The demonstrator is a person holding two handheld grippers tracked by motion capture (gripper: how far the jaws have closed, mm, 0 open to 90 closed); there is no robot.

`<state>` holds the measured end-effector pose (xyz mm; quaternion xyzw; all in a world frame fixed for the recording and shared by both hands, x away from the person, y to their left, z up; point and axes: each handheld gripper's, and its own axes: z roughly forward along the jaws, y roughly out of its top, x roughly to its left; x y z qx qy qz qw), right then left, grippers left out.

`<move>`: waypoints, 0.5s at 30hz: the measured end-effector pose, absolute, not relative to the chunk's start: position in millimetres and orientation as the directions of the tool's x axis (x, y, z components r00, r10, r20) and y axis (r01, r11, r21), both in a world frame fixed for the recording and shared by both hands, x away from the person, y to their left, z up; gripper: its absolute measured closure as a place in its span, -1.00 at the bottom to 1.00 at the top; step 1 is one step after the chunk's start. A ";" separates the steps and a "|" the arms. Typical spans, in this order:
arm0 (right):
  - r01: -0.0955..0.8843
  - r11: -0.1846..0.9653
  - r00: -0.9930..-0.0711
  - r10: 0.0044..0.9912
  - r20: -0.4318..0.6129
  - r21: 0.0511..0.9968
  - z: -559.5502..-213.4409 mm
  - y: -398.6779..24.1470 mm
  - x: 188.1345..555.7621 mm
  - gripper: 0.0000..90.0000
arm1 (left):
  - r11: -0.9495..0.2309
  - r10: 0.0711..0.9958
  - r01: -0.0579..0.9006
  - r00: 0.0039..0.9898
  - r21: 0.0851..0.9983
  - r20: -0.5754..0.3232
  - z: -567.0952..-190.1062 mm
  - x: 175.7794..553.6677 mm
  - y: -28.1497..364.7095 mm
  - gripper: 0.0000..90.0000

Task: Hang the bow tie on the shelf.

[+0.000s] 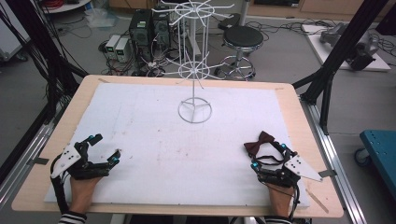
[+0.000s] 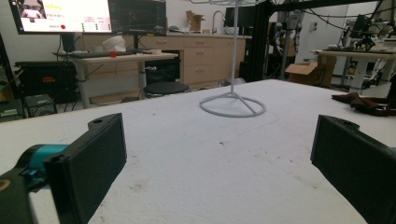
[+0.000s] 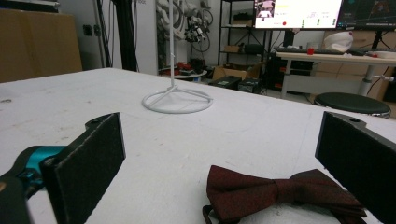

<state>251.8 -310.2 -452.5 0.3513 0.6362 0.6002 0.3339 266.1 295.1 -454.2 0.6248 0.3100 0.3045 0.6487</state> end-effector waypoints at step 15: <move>0.046 0.010 -0.529 0.848 0.016 0.999 -452.3 -312.1 252.0 -0.98 | 0.031 0.783 -0.008 0.622 0.999 -0.020 -454.1 266.4 295.4 -0.91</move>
